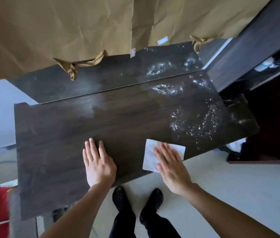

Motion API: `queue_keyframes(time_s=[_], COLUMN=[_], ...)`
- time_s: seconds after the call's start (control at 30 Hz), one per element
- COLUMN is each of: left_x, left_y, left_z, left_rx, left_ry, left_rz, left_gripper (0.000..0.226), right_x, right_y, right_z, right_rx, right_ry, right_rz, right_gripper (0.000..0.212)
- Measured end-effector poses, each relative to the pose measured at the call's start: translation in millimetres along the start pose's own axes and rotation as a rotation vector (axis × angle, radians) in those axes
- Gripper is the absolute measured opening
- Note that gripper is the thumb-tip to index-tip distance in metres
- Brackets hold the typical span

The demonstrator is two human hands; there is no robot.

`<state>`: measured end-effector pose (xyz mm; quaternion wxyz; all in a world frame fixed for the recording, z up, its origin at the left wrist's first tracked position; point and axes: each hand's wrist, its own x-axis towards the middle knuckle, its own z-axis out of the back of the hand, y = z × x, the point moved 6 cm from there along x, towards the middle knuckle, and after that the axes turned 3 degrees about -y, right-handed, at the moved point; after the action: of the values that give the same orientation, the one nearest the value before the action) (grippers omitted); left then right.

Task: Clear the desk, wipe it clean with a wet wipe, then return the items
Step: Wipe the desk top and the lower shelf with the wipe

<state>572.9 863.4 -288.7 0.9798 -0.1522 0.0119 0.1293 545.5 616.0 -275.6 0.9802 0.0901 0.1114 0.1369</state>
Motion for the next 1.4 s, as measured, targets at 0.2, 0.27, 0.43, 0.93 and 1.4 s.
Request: queue_keyframes(time_s=[0.2,0.27,0.43,0.93,1.4], left_x=[3,9,36,42,42], left_y=[-8,-16,-62,-87,-90], left_z=[1,0,-9,-24,-19], left_rx=[0.015,0.006,-0.042,0.054,0.086], left_ry=[0.036,0.047,0.061,-0.001,-0.032], left_rz=[-0.01,-0.041,-0.151,-0.063,-0.05], left_gripper=[0.057,0.052,0.05,0.053,0.053], right_x=[16,13,-7,79,173], right_y=[-62,-58,-53,-83,-150], right_z=[30,37,13,37,68], right_rx=[-0.032,-0.071,-0.043,0.22,0.209], right_ry=[-0.051,-0.121,-0.048,-0.083,-0.172], right_rz=[-0.232,-0.174,0.148,0.164,0.058], right_gripper=[0.056,0.056,0.049,0.046,0.045])
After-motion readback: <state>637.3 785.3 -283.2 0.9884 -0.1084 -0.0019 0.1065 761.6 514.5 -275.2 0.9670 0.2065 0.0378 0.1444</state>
